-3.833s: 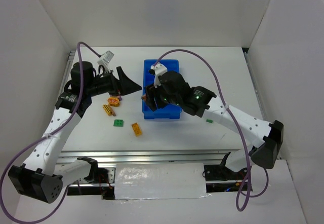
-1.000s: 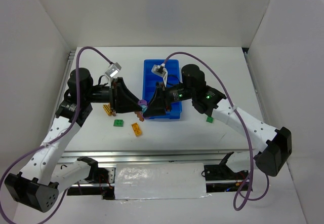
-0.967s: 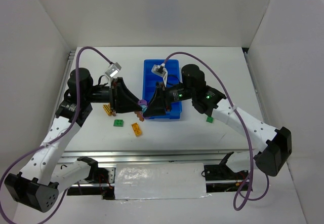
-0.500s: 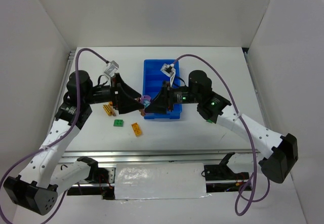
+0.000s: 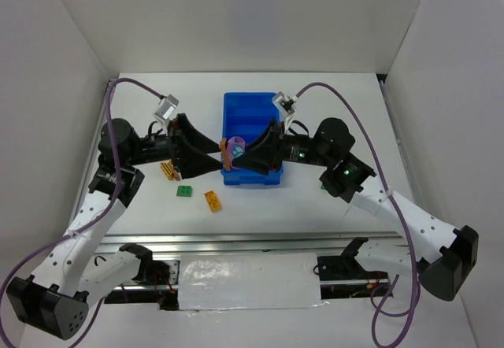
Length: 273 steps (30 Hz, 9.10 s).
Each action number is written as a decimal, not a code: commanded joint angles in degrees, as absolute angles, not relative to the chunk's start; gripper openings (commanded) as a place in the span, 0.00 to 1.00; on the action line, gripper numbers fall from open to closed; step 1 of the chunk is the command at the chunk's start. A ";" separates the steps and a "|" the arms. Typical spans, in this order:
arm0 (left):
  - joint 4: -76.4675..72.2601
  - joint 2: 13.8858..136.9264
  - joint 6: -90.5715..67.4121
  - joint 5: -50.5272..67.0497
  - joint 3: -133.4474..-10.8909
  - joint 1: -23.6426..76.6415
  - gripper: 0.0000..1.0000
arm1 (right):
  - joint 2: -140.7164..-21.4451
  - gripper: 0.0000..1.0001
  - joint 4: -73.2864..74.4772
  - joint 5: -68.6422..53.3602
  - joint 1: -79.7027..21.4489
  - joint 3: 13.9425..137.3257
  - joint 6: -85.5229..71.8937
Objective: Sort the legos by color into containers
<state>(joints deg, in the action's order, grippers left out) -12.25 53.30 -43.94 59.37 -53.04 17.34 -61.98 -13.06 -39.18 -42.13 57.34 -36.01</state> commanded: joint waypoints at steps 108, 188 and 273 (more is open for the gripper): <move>15.47 51.50 -23.20 37.88 -59.59 16.26 0.00 | -97.47 0.66 26.01 -0.09 -38.41 75.50 -13.71; 19.59 54.05 -29.80 30.18 -68.20 14.85 1.00 | -71.28 0.00 -21.45 -34.81 -46.24 52.74 -24.87; 36.00 68.44 -26.02 0.27 -70.71 11.07 1.00 | -72.80 1.00 23.11 -3.42 -38.06 73.75 -12.47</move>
